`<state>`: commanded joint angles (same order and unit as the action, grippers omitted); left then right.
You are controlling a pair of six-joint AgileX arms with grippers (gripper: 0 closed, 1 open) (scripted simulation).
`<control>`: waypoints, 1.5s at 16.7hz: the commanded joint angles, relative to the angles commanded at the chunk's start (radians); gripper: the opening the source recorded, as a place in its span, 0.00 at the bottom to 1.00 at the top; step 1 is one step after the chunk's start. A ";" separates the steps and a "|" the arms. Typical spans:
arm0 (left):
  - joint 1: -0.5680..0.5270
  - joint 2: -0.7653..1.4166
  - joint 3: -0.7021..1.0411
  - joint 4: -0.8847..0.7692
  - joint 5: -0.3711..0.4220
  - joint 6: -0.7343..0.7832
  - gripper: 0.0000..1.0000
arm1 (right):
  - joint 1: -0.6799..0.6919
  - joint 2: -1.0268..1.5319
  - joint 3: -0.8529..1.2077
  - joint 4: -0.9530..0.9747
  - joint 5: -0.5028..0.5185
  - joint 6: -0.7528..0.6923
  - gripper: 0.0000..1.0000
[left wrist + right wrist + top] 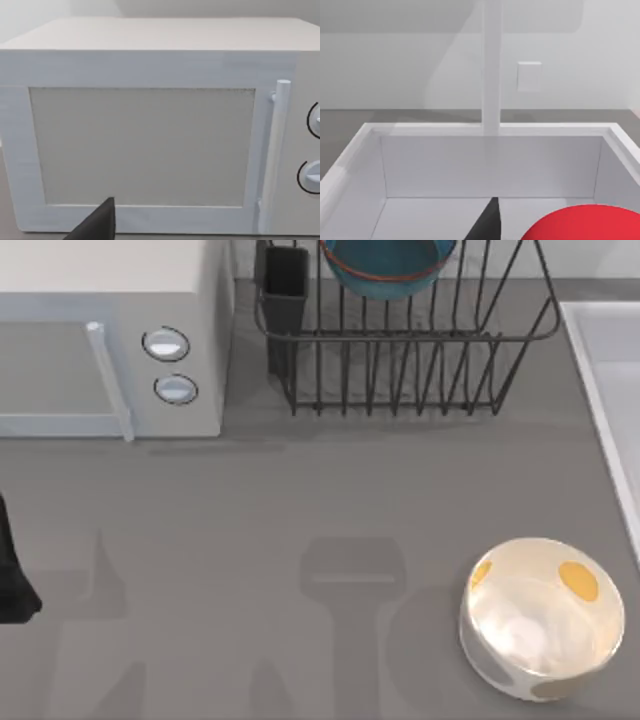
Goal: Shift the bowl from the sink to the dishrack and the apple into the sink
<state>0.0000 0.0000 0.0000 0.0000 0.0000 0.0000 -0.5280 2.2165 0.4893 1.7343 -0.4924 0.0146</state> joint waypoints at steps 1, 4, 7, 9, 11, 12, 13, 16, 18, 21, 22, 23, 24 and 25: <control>0.000 0.000 0.000 0.000 0.000 0.000 1.00 | 0.000 0.000 0.000 0.000 0.000 0.000 0.53; 0.000 0.000 0.000 0.000 0.000 0.000 1.00 | 0.000 0.000 0.000 0.000 0.000 0.000 0.75; 0.000 0.000 0.000 0.000 0.000 0.000 1.00 | 0.000 0.000 0.000 0.000 0.000 0.000 0.98; 0.000 0.000 0.000 0.000 0.000 0.000 1.00 | 0.000 0.000 0.000 0.000 0.000 0.000 1.00; 0.000 0.000 0.000 0.000 0.000 0.000 1.00 | 0.000 0.000 0.000 0.000 0.000 0.000 1.00; 0.000 0.000 0.000 0.000 0.000 0.000 1.00 | 0.000 0.000 0.000 0.000 0.000 0.000 1.00; 0.000 0.000 0.000 0.000 0.000 0.000 1.00 | 0.000 0.000 0.000 0.000 0.000 0.000 1.00; 0.000 0.000 0.000 0.000 0.000 0.000 1.00 | 0.000 0.000 0.001 0.000 0.000 0.000 1.00; 0.000 0.000 0.000 0.000 0.000 0.000 1.00 | 0.001 -0.007 -0.004 -0.009 0.004 0.001 1.00; 0.000 0.000 0.000 0.000 0.000 0.000 1.00 | 0.013 -0.084 -0.041 -0.093 0.036 0.013 1.00; 0.000 0.000 0.000 0.000 0.000 0.000 1.00 | 0.021 -0.130 -0.060 -0.138 0.051 0.019 1.00; 0.000 0.000 0.000 0.000 0.000 0.000 1.00 | 0.031 -0.184 -0.080 -0.191 0.067 0.026 1.00; 0.000 0.000 0.000 0.000 0.000 0.000 1.00 | 0.044 -0.244 -0.101 -0.250 0.084 0.033 1.00; 0.000 0.000 0.000 0.000 0.000 0.000 1.00 | 0.060 -0.307 -0.124 -0.315 0.101 0.040 1.00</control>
<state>0.0000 0.0000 0.0000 0.0000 0.0000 0.0000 -0.4684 1.9090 0.3657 1.4190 -0.3914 0.0550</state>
